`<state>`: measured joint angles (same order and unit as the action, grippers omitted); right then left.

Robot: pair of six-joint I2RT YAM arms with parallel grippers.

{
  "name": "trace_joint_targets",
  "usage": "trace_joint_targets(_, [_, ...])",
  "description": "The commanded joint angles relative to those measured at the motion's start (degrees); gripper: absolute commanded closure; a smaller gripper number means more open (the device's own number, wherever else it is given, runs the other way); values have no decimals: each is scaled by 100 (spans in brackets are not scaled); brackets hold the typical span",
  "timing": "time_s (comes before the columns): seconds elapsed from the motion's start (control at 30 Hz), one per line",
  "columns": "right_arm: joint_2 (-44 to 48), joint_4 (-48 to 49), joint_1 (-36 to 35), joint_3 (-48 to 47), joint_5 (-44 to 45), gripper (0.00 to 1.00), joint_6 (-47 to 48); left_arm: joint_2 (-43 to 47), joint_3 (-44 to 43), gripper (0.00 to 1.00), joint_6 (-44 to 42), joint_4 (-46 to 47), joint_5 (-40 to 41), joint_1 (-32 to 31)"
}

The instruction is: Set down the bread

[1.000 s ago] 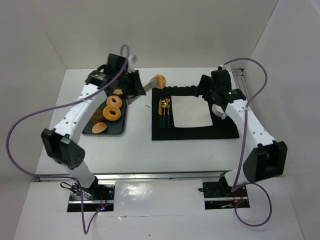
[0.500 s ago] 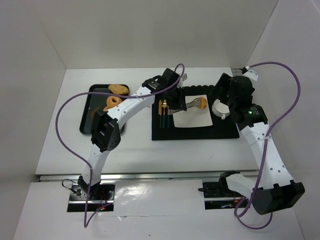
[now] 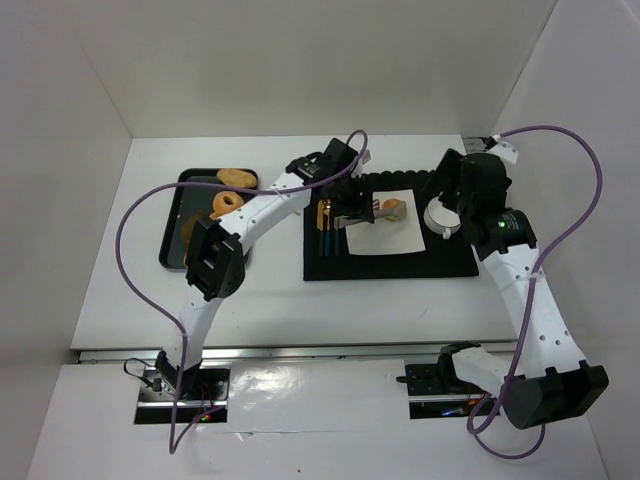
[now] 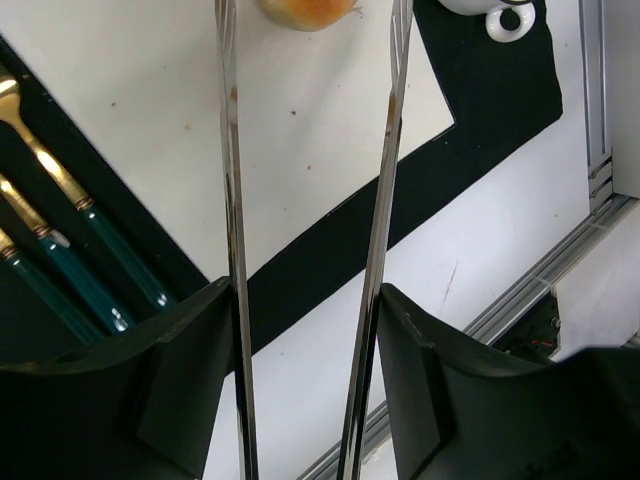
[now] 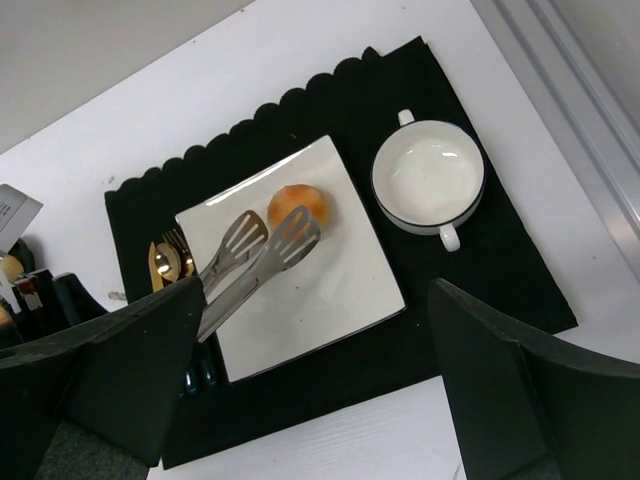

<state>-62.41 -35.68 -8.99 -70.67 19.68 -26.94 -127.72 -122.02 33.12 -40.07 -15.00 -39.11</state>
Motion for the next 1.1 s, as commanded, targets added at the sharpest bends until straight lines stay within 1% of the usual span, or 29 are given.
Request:
trace_joint_targets(0.0, [-8,-27,90,-34,-17,0,75,825,-68,32,-157,-17,207,0])
trace_joint_targets(0.1, [-60,26,91,-34,-70,0,75,1361,-68,39,-279,-228,813,0])
trace_joint_targets(0.13, [-61,26,91,-34,-122,0,75,1468,-68,39,-280,-412,945,0])
trace_joint_targets(0.17, [-61,87,91,27,-123,0,75,1574,-7,39,-350,-527,1208,78])
trace_joint_targets(0.23, [-61,149,91,80,-262,0,13,1889,142,41,-351,-799,1447,324])
trace_joint_targets(0.3, [-61,201,91,133,-263,0,-39,2145,572,42,-351,-1168,1859,544])
trace_joint_targets(0.33, [-61,202,91,133,-324,0,-40,2294,756,42,-298,-1256,1991,780])
trace_joint_targets(0.37, [-61,272,91,185,-377,0,-40,2609,1159,44,-298,-1388,2201,913])
trace_joint_targets(0.4, [-61,272,91,186,-377,0,-40,2751,1363,44,-298,-1389,2308,1053])
trace_joint_targets(0.43, [-113,324,91,186,-377,0,-40,2892,1547,44,-219,-1502,2379,1385])
trace_joint_targets(0.53, [-166,447,143,238,-570,0,-40,3244,2076,46,-87,-1705,2441,1932])
trace_joint_targets(0.57, [-236,448,144,238,-658,0,-40,3245,2164,46,-87,-1827,2511,2282])
trace_joint_targets(0.67, [-376,510,144,186,-799,0,-92,3403,2480,45,-87,-1828,2598,2784])
trace_joint_targets(0.77, [-447,562,144,186,-851,0,-92,3403,2744,45,-26,-1828,2599,3119])
trace_joint_targets(0.8, [-499,562,144,186,-852,0,-92,3455,2936,45,-25,-1681,2547,3320])
trace_joint_targets(0.83, [-500,562,144,186,-913,0,-92,3456,2990,45,-112,-1627,2338,3409])
trace_joint_targets(0.9, [-500,562,144,186,-914,0,-145,3395,3043,45,-113,-1539,2187,3620])
trace_joint_targets(1.0, [-500,562,144,238,-914,0,-198,3272,3183,45,-113,-1477,2107,3744])
trace_joint_targets(1.07, [-500,623,144,361,-914,0,-198,3271,3281,45,-174,-1232,1853,3814])
